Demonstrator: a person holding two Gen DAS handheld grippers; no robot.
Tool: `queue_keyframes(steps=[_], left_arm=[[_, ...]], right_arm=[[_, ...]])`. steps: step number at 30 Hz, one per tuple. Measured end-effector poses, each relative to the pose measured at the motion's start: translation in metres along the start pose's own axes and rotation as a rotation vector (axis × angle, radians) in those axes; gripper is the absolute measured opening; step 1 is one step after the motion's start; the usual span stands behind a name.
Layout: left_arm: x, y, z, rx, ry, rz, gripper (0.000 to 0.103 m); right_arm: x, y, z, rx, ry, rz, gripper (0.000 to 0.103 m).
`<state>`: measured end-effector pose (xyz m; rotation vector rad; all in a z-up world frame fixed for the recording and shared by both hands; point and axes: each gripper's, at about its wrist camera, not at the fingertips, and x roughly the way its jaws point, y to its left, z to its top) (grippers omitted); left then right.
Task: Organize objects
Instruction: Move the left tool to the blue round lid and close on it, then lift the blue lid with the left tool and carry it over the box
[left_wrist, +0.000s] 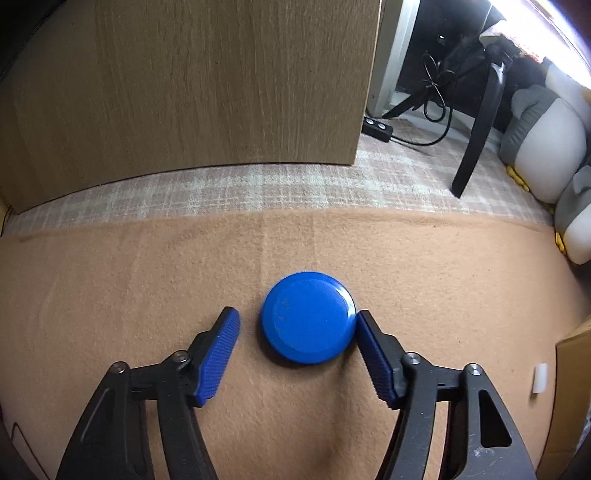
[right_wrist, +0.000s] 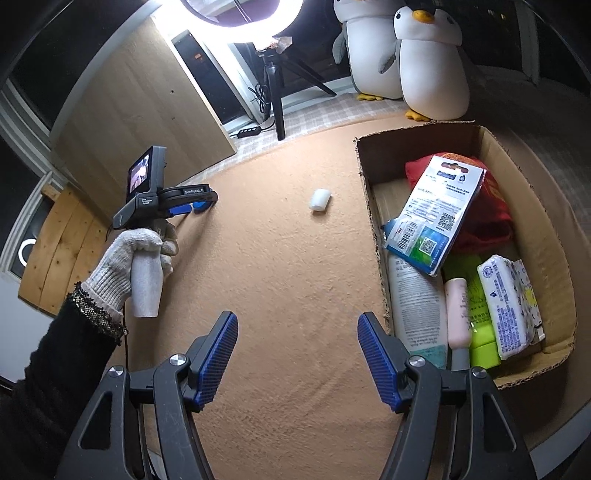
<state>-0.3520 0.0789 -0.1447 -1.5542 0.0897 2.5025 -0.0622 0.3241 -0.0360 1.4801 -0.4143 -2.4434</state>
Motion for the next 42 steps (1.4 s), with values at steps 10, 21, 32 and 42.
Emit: queue_keyframes(steps=[10,21,32,42], left_arm=[[-0.003,-0.004,-0.007,0.028,-0.017,-0.008,0.054],[-0.036,-0.038,-0.081,0.142,-0.032,-0.089,0.054],[-0.089,-0.08,-0.141,0.185,-0.011,-0.229,0.054],[-0.154,-0.172,-0.152,0.348,-0.091,-0.388,0.054]], right_arm=[[0.0,-0.001,0.003,-0.003,-0.006,0.0,0.064],[-0.001,-0.005,0.006,-0.011,-0.022,-0.009,0.064],[-0.01,-0.01,0.004,-0.028,-0.057,-0.046,0.064],[-0.031,-0.036,-0.017,0.002,-0.102,-0.144,0.064]])
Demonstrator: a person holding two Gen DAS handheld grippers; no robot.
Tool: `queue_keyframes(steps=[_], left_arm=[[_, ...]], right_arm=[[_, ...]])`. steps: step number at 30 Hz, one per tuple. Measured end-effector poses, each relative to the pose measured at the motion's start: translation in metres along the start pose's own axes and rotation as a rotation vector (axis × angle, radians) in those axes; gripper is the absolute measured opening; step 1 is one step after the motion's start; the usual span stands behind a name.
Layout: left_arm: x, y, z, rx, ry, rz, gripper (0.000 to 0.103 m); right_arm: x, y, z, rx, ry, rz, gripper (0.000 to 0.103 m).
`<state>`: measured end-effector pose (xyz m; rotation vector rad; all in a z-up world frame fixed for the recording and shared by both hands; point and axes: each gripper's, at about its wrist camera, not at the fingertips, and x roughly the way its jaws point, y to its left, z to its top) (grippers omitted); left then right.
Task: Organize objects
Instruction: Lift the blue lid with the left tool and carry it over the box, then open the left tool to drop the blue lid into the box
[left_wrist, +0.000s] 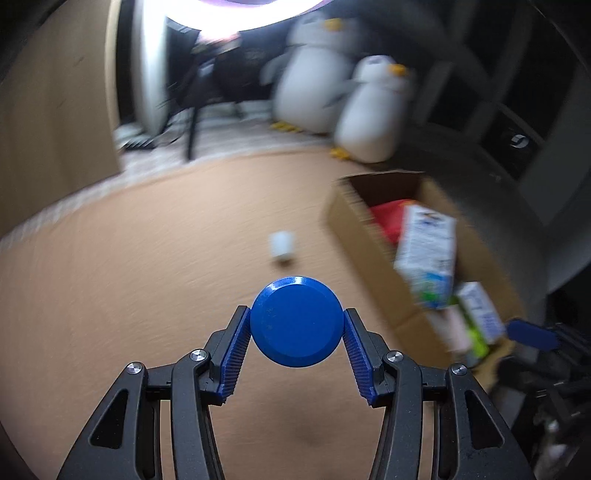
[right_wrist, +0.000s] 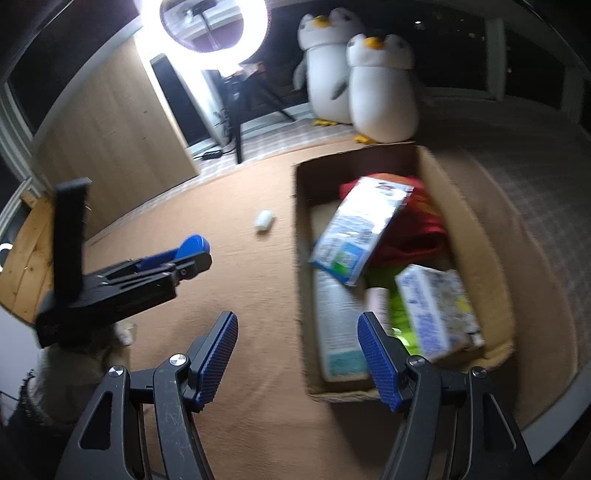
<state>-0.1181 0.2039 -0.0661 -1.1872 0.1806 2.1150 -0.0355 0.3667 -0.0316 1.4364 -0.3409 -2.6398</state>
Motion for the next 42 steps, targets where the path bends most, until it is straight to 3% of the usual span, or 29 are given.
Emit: queue_keyframes(steps=[8,20,34,38,42], left_arm=[[0.007,-0.078,0.023,0.125,-0.005,-0.11,0.054],[0.033,-0.151,0.024,0.237,0.042,-0.177,0.054],[0.036,-0.16,0.026,0.251,0.052,-0.205,0.055],[0.034,-0.156,0.028,0.234,0.052,-0.222,0.072],[0.026,-0.147,0.029,0.22,0.032,-0.214,0.072]], right_arm=[[-0.016,-0.042,-0.011,0.082,-0.016,-0.056,0.064],[-0.03,-0.079,-0.027,0.157,-0.02,-0.105,0.064],[-0.03,-0.084,-0.029,0.175,-0.01,-0.104,0.064],[-0.029,-0.083,-0.028,0.172,-0.005,-0.097,0.064],[-0.029,-0.081,-0.029,0.175,-0.002,-0.089,0.064]])
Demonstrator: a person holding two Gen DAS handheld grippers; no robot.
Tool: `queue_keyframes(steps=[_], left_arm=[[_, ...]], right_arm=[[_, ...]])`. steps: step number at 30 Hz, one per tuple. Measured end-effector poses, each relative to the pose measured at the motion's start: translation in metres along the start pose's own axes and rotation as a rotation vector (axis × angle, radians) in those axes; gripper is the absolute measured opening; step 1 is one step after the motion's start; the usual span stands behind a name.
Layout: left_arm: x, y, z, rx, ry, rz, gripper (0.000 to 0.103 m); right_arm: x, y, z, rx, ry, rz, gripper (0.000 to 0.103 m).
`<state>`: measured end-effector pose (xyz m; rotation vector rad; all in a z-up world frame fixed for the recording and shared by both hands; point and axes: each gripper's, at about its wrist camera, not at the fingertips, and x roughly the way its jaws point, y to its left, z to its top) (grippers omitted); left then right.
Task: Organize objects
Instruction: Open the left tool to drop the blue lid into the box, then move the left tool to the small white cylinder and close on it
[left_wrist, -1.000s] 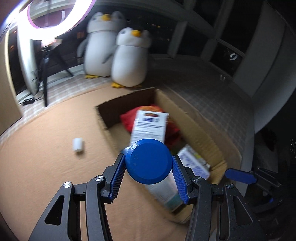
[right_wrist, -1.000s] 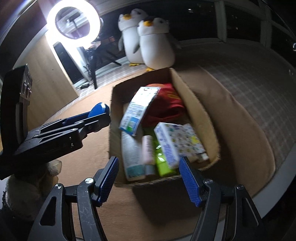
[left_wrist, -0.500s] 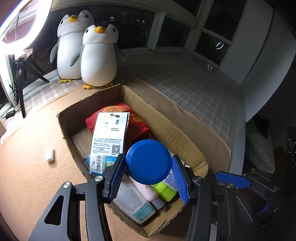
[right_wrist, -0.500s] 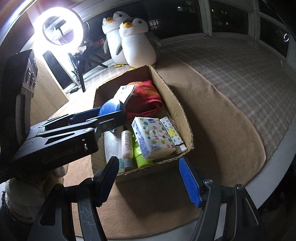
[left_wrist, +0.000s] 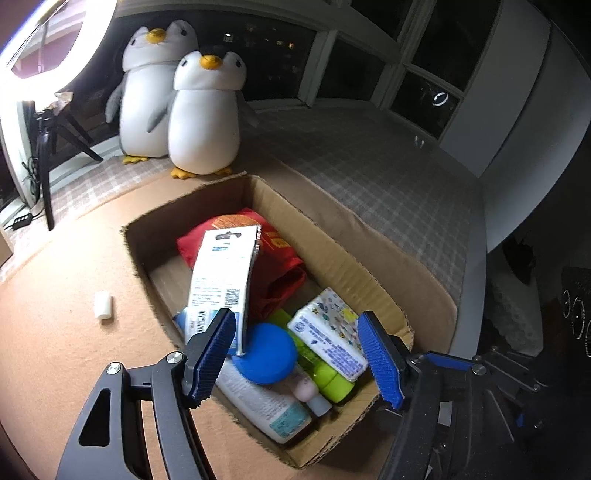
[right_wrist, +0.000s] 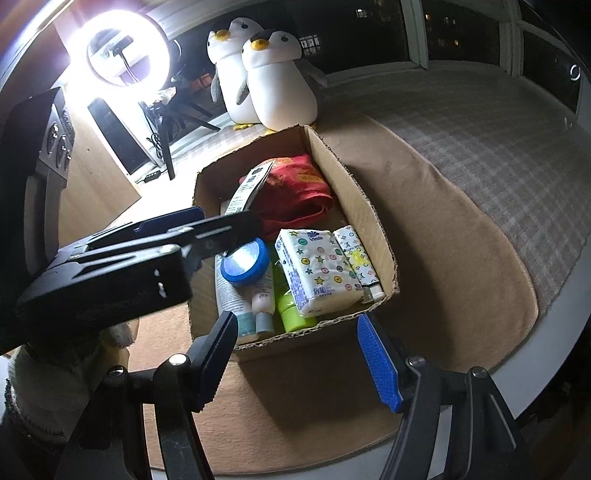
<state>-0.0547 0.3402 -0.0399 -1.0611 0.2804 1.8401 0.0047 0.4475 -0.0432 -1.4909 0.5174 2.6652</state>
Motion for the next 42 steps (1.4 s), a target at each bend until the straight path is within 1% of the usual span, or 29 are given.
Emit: queue_keyframes(steps=[4,7,10,13,17,20,22,27,32,34,36,40,42], left_arm=[[-0.015,0.013,-0.004,-0.009,-0.021,0.027,0.072],[-0.031,0.03,-0.01,-0.034,-0.037,0.057,0.072],[-0.046,0.052,-0.021,-0.074,-0.043,0.088,0.072],[-0.058,0.078,-0.037,-0.118,-0.042,0.139,0.072],[-0.065,0.119,-0.056,-0.2,-0.027,0.205,0.072],[-0.068,0.141,-0.061,-0.238,-0.028,0.244,0.072],[-0.068,0.151,-0.063,-0.262,-0.027,0.257,0.072],[-0.057,0.168,-0.056,-0.306,-0.025,0.274,0.072],[-0.036,0.175,-0.041,-0.324,-0.015,0.269,0.071],[-0.025,0.178,-0.034,-0.326,-0.009,0.27,0.068],[-0.012,0.179,-0.029,-0.326,0.003,0.27,0.062],[0.01,0.18,-0.019,-0.319,0.02,0.281,0.058],[0.019,0.183,-0.016,-0.324,0.026,0.281,0.052]], right_arm=[[-0.001,0.004,0.001,-0.007,-0.003,0.001,0.064],[0.0,0.01,0.003,-0.019,-0.004,0.01,0.064],[0.002,0.019,0.005,-0.038,0.0,0.023,0.064],[0.007,0.032,0.007,-0.061,0.008,0.04,0.064],[0.012,0.051,0.006,-0.094,0.023,0.066,0.064],[0.014,0.063,0.005,-0.122,0.031,0.08,0.064],[0.015,0.072,0.004,-0.142,0.036,0.088,0.064],[0.015,0.083,0.001,-0.172,0.047,0.102,0.064],[0.013,0.078,0.0,-0.173,0.055,0.103,0.064],[0.013,0.075,0.001,-0.171,0.056,0.1,0.064],[0.012,0.069,0.002,-0.167,0.055,0.096,0.064],[0.012,0.055,0.005,-0.151,0.056,0.086,0.064],[0.013,0.047,0.006,-0.139,0.06,0.079,0.064]])
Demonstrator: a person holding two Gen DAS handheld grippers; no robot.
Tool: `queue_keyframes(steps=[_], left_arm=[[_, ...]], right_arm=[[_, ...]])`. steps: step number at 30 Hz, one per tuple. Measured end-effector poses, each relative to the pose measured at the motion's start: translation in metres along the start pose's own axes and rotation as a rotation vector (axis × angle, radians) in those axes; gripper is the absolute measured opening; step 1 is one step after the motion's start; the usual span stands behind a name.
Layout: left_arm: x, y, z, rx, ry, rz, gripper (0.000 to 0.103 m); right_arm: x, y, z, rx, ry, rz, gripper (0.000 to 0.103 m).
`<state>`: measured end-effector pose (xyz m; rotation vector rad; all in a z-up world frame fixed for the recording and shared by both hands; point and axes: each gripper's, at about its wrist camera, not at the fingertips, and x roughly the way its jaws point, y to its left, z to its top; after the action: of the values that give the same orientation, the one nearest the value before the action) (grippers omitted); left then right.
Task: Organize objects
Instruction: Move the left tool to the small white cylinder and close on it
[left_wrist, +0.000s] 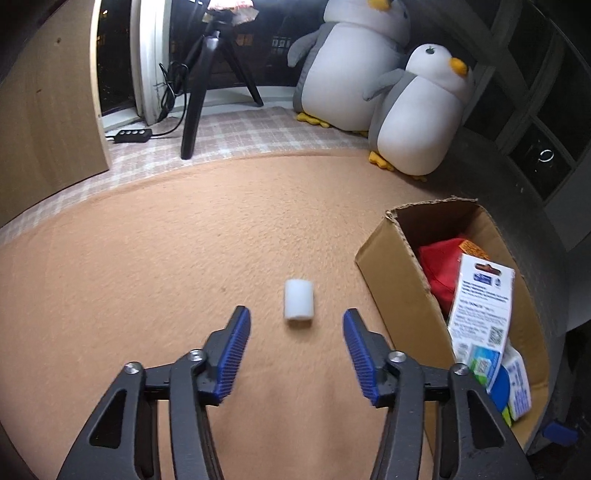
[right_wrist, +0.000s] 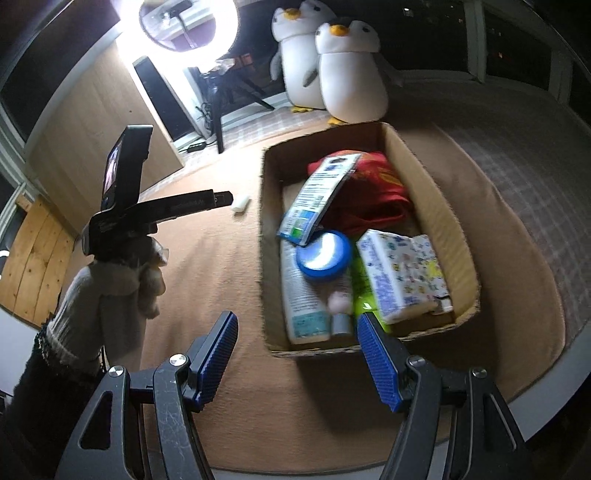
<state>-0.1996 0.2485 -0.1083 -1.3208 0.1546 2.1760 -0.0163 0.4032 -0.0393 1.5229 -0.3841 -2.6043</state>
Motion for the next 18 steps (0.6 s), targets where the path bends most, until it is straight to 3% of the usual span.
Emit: queue_keyframes(steps=[7,14,18], left_arm=[[0.027,-0.007,0.01,0.017,0.024,0.023,0.05],[0.042,-0.012,0.012,0.041,0.056,0.05,0.041],[0.046,-0.011,0.012,0.043,0.063,0.064,0.031]], right_arm=[[0.001,-0.023,0.0,0.033,0.007,-0.012,0.064],[0.001,-0.035,0.002,0.052,0.004,-0.018,0.064],[0.002,-0.041,0.001,0.071,0.01,-0.01,0.064]])
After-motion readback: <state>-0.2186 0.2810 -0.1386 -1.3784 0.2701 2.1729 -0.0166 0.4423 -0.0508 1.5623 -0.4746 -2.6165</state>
